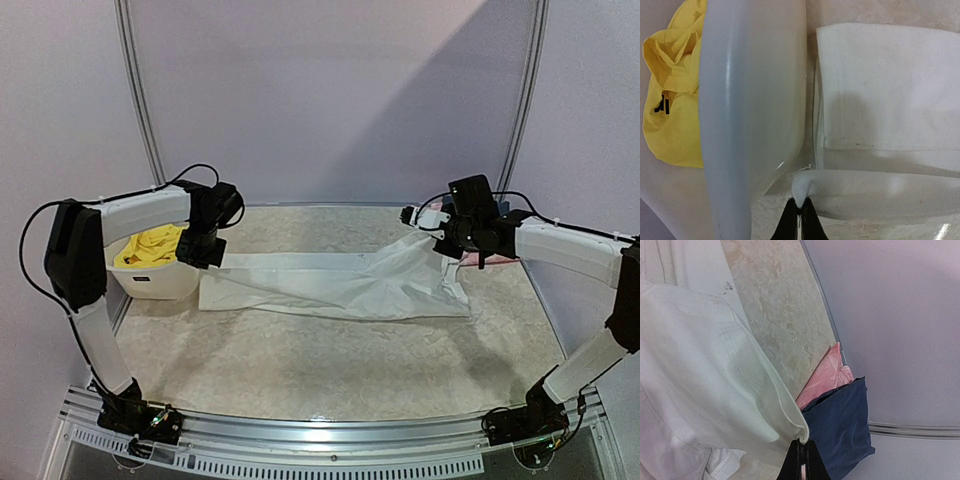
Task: Fold and stack the mixed laundry pile
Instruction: Move the rectangle-folded T-shirt to the center of the board.
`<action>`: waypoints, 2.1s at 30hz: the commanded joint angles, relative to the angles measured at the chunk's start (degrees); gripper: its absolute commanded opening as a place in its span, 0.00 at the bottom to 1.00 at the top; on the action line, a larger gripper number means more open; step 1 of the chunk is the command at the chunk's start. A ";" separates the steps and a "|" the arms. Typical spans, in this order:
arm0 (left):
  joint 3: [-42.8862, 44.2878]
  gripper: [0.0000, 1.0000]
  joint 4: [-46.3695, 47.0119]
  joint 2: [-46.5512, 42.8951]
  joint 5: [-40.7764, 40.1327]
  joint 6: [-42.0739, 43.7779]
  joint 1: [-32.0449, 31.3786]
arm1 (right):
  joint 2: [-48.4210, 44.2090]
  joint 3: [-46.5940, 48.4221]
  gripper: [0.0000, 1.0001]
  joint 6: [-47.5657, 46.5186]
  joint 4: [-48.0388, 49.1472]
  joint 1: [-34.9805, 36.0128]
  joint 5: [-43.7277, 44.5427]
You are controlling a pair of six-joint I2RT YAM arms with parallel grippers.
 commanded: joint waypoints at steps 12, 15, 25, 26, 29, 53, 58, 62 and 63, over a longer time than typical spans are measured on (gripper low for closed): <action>4.84 0.00 -0.30 8.00 -1.59 4.22 0.98 | 6.19 2.21 0.00 0.45 3.66 -1.82 0.08; 5.04 0.00 0.68 8.52 -1.93 4.53 0.97 | 7.02 2.06 0.00 0.71 3.86 -2.05 0.09; 7.33 0.01 0.74 11.66 -3.69 4.75 1.05 | 11.93 3.13 0.00 1.02 6.27 -2.28 0.59; 7.59 0.01 0.88 11.85 -3.89 4.75 1.06 | 12.49 3.87 0.00 1.16 6.56 -2.28 0.73; 9.00 0.01 0.31 12.73 -4.43 4.92 1.06 | 15.04 6.02 0.00 1.75 6.39 -2.28 1.38; -6.46 0.35 2.66 -2.77 15.03 8.64 -4.37 | 1.71 8.07 0.49 14.27 -43.08 -21.13 -33.91; -8.00 0.40 3.64 -1.04 14.75 16.61 -7.20 | -1.67 0.24 0.55 7.40 -44.56 -22.09 -34.02; -5.24 0.44 2.37 0.08 11.71 22.81 -9.89 | -1.76 -1.08 0.58 5.51 -45.18 -22.14 -35.29; -4.82 0.45 2.23 0.31 11.02 24.51 -10.18 | -1.33 -1.05 0.59 5.30 -45.37 -22.14 -36.00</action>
